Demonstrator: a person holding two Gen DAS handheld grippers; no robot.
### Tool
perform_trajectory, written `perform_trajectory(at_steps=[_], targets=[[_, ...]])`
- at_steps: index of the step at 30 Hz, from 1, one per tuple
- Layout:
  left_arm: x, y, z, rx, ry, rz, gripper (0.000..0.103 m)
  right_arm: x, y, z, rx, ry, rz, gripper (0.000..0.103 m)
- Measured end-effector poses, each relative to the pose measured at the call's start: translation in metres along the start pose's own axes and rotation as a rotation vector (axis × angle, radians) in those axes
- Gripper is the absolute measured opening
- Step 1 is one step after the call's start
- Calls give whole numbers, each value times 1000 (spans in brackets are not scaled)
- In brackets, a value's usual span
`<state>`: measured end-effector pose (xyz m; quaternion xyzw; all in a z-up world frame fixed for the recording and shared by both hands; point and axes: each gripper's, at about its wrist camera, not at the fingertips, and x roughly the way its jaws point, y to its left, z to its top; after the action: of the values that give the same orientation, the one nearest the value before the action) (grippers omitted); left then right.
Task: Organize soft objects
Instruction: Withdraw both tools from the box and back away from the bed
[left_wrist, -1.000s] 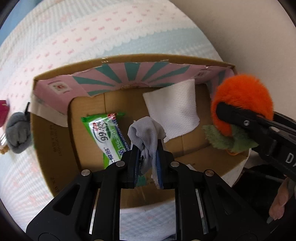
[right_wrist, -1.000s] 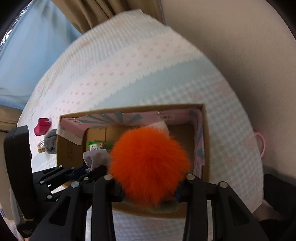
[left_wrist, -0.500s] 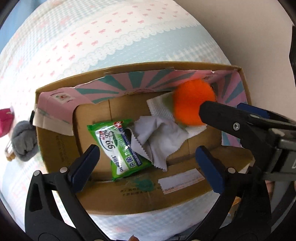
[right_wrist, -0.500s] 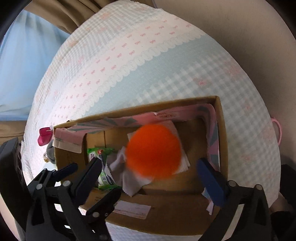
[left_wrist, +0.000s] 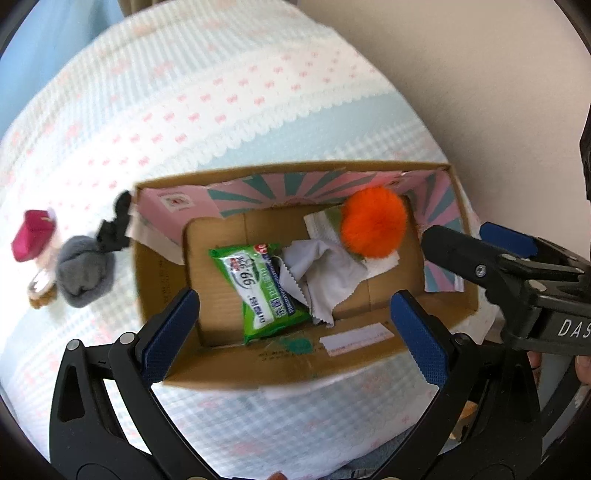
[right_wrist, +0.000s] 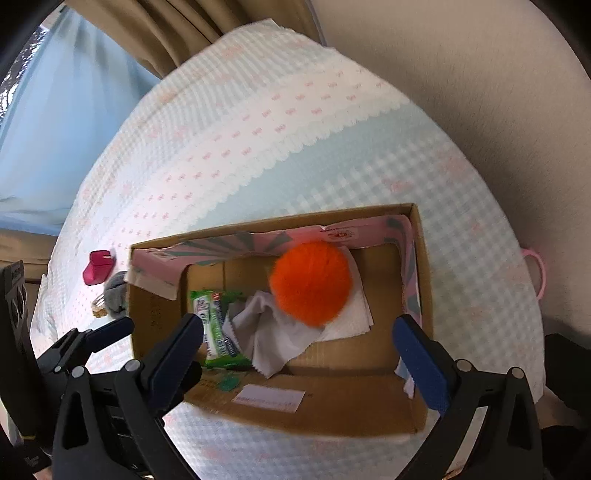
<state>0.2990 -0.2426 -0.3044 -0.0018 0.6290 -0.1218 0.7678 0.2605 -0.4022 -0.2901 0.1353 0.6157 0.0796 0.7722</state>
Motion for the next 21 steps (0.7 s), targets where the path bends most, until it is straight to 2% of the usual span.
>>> perform_trajectory(at_steps=[6, 10, 15, 21], targets=[[-67, 7, -23, 30, -139, 46, 103, -62, 31, -16, -57, -138, -30, 102], [-125, 23, -43, 23, -260, 92, 103, -104, 56, -32, -98, -233, -38, 102], [-179, 46, -69, 6, -361, 112, 103, -149, 90, -59, -131, -352, -61, 102], [-239, 80, -113, -21, -492, 127, 103, -185, 133, -92, -166, -434, -106, 102]])
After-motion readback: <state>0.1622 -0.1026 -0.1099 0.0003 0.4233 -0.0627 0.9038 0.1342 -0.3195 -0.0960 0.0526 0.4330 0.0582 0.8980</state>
